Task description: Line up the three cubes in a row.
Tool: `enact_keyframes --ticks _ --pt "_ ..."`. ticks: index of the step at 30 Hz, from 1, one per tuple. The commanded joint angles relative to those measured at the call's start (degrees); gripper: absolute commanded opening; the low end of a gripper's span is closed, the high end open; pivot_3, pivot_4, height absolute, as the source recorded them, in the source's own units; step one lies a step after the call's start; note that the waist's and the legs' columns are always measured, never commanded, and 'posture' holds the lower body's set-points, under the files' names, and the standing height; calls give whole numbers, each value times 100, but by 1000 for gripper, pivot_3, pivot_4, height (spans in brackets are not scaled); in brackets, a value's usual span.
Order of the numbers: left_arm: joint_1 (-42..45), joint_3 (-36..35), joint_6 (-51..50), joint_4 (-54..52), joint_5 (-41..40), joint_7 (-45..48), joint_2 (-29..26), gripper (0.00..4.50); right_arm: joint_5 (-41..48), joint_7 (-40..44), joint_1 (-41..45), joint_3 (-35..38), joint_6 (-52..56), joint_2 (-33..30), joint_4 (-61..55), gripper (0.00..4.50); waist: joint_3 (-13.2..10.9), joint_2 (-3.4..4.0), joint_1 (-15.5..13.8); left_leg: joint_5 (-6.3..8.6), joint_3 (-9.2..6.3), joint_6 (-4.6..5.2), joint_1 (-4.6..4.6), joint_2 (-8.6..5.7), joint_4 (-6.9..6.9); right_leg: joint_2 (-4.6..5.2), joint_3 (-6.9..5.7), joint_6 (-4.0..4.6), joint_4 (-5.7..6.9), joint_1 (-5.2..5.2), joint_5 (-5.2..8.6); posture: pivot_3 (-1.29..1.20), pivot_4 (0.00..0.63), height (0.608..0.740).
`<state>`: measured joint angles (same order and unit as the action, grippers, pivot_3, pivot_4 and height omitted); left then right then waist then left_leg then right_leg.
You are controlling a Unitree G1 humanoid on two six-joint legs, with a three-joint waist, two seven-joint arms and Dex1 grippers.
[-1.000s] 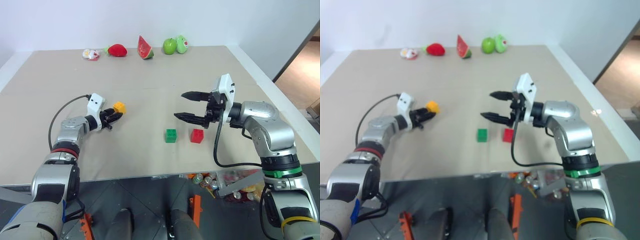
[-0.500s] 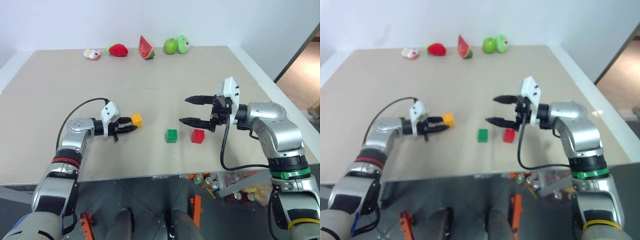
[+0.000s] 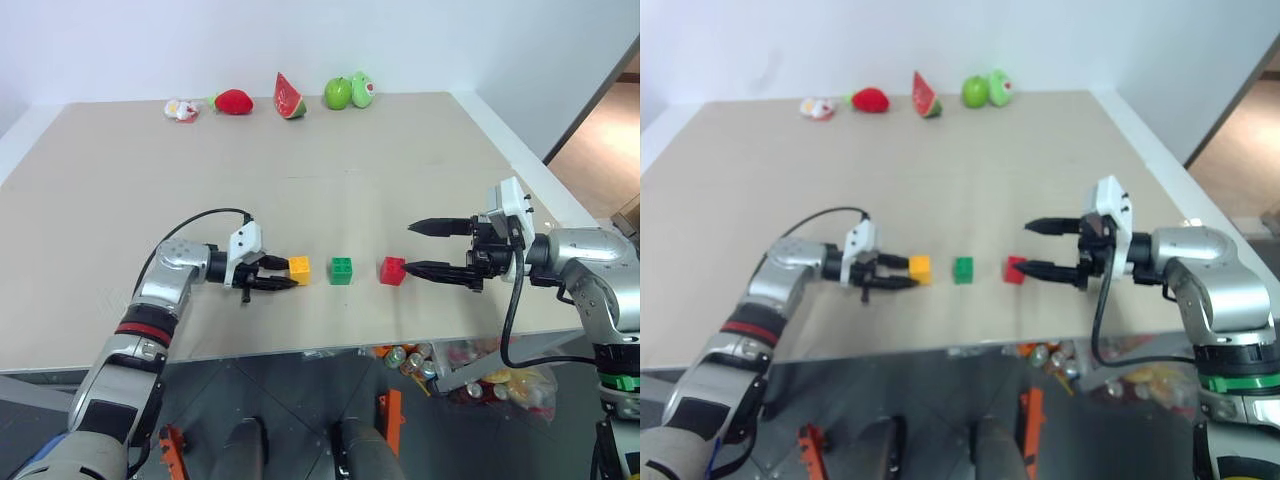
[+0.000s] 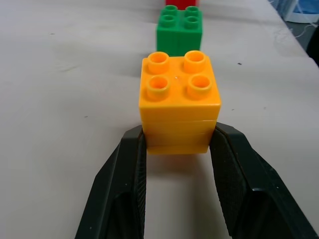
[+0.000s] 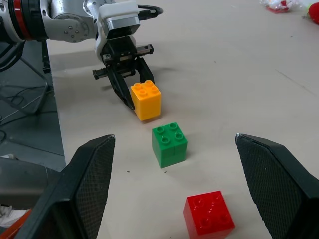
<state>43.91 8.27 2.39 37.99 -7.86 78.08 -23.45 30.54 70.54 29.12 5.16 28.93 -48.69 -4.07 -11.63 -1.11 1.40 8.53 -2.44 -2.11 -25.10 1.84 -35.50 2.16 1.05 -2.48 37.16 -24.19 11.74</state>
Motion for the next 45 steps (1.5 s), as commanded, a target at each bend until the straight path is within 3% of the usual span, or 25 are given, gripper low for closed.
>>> enact_keyframes --ticks 1,8,20,22,28,32,39,45 --pt "237 -34 86 117 -21 59 -28 1260 94 -103 -30 222 3 -81 -262 4007 0 0 -5 0 0 0 0 0 0 0 0 0 0 0 0 0 150 740" --pt "367 -68 386 624 87 18 -126 1260 96 -204 -42 218 8 -96 -297 4007 0 0 -6 0 0 0 -2 -1 0 1 0 0 -1 -1 1 0 150 740" --pt "243 -96 264 517 -35 107 -218 1260 -11 -189 152 70 -95 -36 -97 4007 0 0 -8 0 1 0 -2 -1 0 2 1 0 -1 0 0 0 150 740" --pt "203 -95 191 444 -68 119 -208 2302 -20 -182 164 70 -103 -38 -83 4007 0 0 -9 0 0 0 -2 -1 0 1 1 0 0 0 1 0 150 740" --pt "17 -122 136 191 -86 28 -287 4295 -33 -172 126 101 -103 -71 -84 4007 0 0 -9 0 -1 0 -2 -1 1 1 1 0 0 0 1 0 150 740" --pt "-402 -313 -190 -429 -243 12 -652 4295 -26 -103 -73 237 -59 -253 -71 4007 0 0 4 0 3 0 0 0 2 1 4 0 0 -1 1 0 150 740" --pt "-2104 -1197 -1760 -2657 -985 -396 -1812 4295 -404 -35 -982 783 -568 -857 723 4007 0 1 -2 5 12 5 2 9 13 1 5 12 0 -8 14 0 150 740" --pt "-2713 -1962 -2872 -3583 -1705 -1129 -1881 4295 -556 -119 -1152 937 -846 -846 1261 4007 0 0 -10 5 46 5 6 22 -1 14 3 2 0 -2 6 0 150 740"
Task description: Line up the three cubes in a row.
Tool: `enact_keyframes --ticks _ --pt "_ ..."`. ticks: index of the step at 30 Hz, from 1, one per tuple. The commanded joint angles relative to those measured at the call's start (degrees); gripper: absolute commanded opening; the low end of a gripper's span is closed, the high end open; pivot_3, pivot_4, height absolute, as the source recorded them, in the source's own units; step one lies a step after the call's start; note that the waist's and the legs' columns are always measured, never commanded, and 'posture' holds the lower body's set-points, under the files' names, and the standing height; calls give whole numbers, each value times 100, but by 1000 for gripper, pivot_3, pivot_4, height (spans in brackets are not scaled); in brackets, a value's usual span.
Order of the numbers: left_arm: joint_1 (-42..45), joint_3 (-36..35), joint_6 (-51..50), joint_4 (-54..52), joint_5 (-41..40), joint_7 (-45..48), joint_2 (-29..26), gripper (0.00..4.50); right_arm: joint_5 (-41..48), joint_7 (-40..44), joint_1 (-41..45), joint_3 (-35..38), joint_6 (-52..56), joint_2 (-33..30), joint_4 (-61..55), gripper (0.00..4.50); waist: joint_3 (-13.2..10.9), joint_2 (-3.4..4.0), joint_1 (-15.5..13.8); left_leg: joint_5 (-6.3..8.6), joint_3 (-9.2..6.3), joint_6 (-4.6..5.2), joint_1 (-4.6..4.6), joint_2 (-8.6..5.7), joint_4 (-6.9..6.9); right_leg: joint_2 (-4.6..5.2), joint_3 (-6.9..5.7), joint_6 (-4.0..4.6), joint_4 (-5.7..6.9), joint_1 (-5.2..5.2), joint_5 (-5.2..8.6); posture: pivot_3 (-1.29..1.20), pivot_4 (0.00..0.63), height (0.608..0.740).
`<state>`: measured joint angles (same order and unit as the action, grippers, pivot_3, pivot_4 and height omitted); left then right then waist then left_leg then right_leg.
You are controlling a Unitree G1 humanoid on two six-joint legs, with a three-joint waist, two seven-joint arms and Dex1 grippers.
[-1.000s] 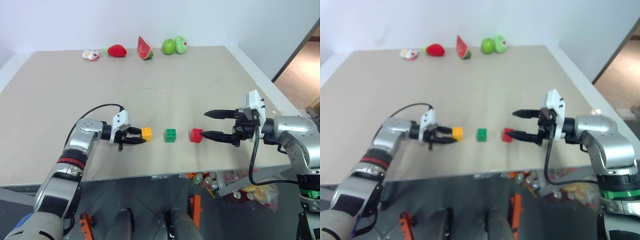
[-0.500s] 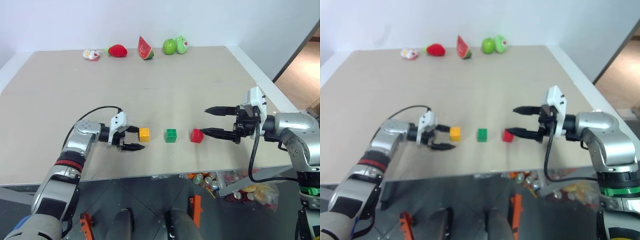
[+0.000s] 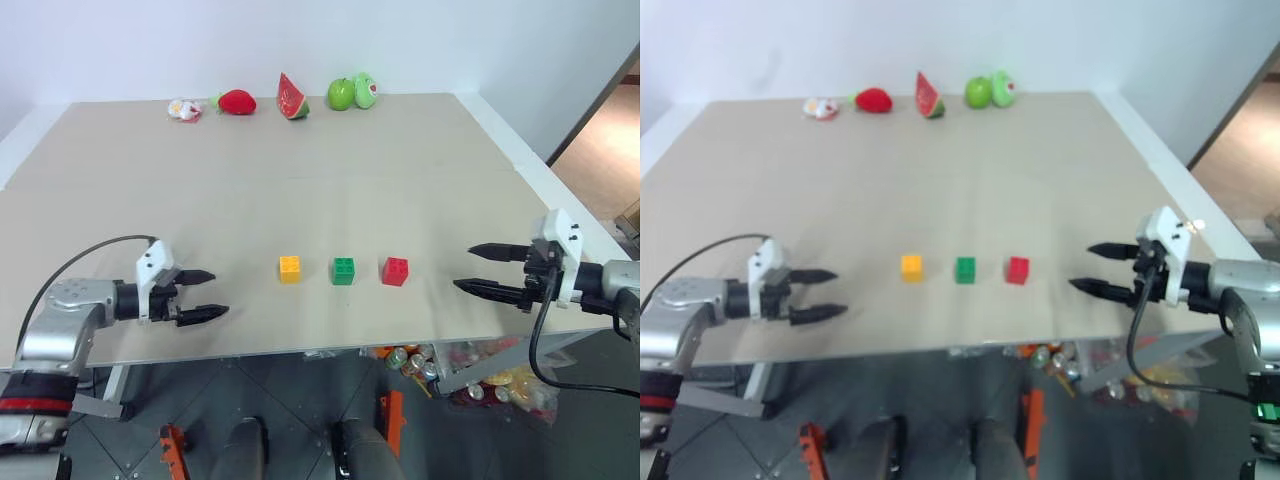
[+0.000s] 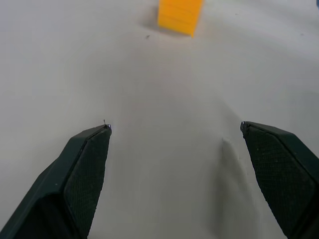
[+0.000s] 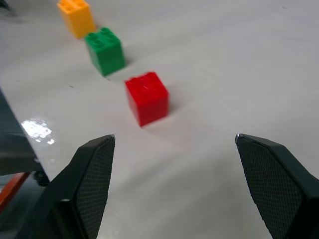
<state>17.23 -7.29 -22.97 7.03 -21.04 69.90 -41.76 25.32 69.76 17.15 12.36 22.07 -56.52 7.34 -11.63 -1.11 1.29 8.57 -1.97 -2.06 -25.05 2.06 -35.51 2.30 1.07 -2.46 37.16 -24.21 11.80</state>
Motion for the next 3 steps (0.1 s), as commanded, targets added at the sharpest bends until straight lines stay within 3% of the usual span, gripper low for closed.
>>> enact_keyframes --ticks 1,3 --pt "-96 -461 -401 -590 -462 -381 -29 4295 -45 -55 67 185 -179 -32 155 4007 0 0 1 0 12 1 0 2 -1 4 0 0 0 -2 -2 0 150 740" --pt "-160 -503 -501 -741 -573 -477 -3 4295 -67 -72 115 119 -209 20 212 4007 0 0 3 -1 21 1 3 2 -3 9 1 1 0 -2 -4 0 150 740"
